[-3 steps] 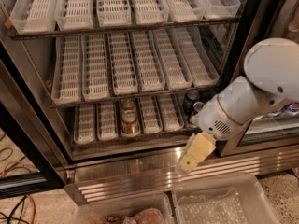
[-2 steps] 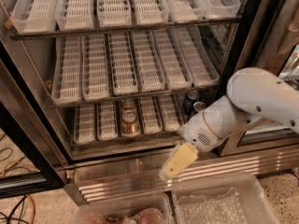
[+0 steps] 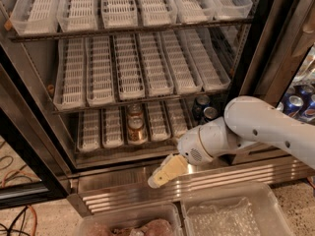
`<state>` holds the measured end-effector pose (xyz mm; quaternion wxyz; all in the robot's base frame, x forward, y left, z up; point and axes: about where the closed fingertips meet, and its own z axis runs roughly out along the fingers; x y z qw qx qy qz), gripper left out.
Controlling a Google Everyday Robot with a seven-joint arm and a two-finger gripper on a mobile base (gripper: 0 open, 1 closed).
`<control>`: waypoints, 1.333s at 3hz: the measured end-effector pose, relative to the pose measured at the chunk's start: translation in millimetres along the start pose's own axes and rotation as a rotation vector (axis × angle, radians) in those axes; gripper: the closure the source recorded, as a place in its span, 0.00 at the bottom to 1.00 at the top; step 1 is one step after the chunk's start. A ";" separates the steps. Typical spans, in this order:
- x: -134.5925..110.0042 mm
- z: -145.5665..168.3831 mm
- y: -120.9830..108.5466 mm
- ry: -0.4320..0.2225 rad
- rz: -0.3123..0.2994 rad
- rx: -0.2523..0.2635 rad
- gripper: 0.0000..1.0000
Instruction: Pick orange can from bottom shelf of fridge
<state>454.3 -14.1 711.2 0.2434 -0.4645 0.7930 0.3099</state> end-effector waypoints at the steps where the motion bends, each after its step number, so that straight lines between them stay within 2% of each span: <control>1: 0.1 -0.1 -0.1 0.000 0.000 0.000 0.00; 2: -7.9 12.3 -9.7 -0.091 0.044 0.013 0.00; 3: -27.8 45.6 -29.6 -0.207 0.105 0.026 0.00; 4: -44.5 77.1 -51.5 -0.287 0.129 0.071 0.00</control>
Offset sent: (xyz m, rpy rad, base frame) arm 0.0455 0.0242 -0.0160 0.2557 -0.0344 -0.2100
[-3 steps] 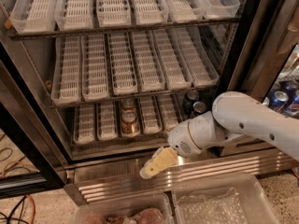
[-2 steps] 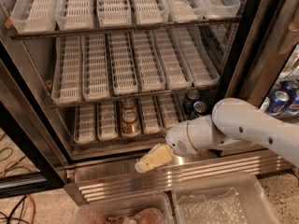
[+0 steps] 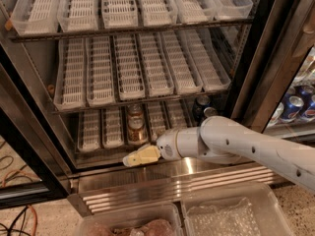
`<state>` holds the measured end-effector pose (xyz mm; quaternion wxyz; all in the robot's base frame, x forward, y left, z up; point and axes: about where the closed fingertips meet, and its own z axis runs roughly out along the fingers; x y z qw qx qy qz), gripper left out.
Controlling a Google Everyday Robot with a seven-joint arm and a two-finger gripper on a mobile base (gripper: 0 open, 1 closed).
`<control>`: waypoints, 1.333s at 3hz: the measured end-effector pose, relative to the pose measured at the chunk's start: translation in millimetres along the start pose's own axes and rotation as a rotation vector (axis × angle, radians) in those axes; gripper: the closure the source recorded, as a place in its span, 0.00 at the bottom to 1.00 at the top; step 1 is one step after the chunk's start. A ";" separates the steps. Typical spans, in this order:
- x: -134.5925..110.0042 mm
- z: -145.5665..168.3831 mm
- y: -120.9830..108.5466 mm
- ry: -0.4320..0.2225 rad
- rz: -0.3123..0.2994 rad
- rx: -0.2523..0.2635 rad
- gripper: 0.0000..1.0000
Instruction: Pick orange can from bottom shelf of fridge
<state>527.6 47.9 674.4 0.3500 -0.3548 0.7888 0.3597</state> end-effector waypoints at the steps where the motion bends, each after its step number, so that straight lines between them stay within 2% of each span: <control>1: -2.9 1.3 -9.5 -0.017 0.004 0.034 0.00; 3: -2.5 11.8 -13.5 -0.018 0.010 0.044 0.00; 4: 3.0 26.6 -25.6 -0.049 0.030 0.072 0.00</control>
Offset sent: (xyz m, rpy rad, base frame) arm 0.0095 -0.0027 -0.0013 -0.0018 -0.0158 -0.0347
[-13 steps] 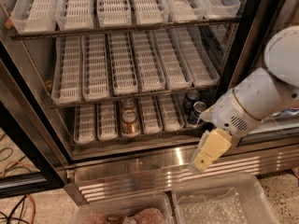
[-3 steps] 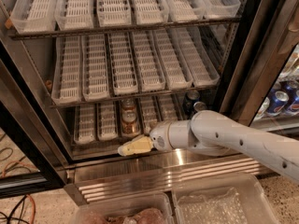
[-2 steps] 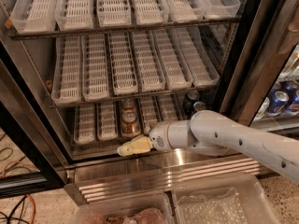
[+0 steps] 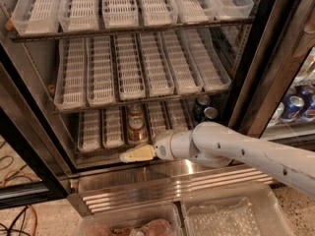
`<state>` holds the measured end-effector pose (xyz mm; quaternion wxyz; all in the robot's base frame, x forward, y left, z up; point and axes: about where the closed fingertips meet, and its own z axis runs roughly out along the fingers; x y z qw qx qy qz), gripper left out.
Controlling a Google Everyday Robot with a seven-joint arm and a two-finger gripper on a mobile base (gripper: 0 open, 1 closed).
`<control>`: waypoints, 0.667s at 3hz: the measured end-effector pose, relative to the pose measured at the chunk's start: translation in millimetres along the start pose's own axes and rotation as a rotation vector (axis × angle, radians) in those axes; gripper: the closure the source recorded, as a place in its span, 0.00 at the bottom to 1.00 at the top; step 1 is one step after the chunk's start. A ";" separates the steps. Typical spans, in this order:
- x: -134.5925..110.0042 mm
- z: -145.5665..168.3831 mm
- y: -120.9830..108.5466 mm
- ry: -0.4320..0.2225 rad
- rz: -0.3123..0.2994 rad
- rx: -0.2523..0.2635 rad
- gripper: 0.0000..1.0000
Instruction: Pick orange can from bottom shelf of fridge
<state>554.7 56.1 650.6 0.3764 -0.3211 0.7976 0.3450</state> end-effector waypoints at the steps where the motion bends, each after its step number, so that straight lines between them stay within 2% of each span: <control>1: 16.1 12.5 -20.3 -0.058 0.026 0.115 0.00; 2: 14.5 22.3 -19.5 -0.116 0.001 0.199 0.00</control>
Offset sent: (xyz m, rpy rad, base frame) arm 0.0547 -0.0209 -0.0214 -0.0500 -0.2858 -0.4551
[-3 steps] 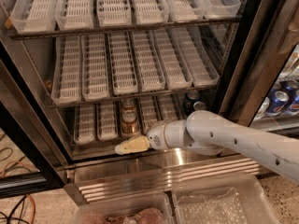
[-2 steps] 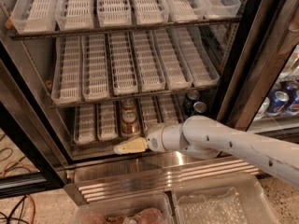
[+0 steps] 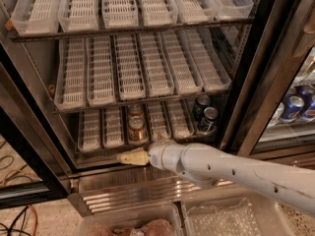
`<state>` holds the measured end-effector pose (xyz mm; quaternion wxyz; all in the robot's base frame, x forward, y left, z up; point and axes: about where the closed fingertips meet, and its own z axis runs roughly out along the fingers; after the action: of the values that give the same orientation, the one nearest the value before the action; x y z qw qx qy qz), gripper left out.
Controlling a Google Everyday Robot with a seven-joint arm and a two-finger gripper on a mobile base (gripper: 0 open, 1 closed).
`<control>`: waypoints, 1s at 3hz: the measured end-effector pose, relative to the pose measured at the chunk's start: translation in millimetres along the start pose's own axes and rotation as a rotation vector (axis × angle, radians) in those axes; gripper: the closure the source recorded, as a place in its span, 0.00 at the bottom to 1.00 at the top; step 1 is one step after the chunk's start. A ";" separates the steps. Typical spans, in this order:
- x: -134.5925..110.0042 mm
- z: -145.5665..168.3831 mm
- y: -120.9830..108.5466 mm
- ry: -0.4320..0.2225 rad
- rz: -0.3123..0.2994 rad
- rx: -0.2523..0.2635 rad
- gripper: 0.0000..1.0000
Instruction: Pick orange can from bottom shelf of fridge
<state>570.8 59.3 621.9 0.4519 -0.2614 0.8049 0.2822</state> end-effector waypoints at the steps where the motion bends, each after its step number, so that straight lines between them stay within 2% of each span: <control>1: -41.7 4.0 16.1 -0.182 -0.041 -0.010 0.00; 2: -39.3 13.4 10.3 -0.165 -0.051 0.018 0.00; 3: -25.6 35.3 0.8 -0.135 -0.054 0.074 0.00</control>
Offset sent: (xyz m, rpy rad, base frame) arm 0.0155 0.0002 0.0170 0.0357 -0.1080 -0.0400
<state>602.4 88.5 629.3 0.5219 -0.2467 0.7752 0.2567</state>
